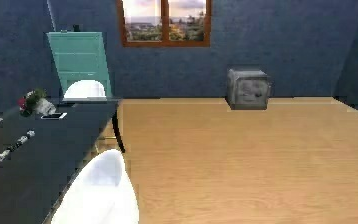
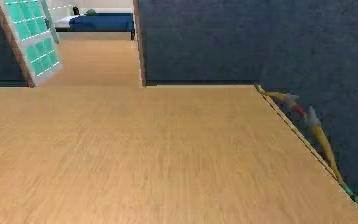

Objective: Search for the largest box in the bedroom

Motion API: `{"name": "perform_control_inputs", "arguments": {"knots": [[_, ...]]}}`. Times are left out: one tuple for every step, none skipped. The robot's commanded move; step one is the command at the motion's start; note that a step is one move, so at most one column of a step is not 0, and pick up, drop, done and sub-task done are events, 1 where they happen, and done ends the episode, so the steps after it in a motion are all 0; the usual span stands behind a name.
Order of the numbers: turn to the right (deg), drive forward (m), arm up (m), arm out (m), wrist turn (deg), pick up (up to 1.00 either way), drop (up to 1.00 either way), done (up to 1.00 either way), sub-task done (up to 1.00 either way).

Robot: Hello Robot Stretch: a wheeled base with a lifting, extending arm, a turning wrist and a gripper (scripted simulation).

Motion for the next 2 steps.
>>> {"name": "perform_control_inputs", "arguments": {"knots": [[45.0,0.00,0.00,0.00,0.0,0.00,0.00,0.00,0.00],[24.0,0.00,0.00,0.00,0.0,0.00,0.00,0.00,0.00]]}}
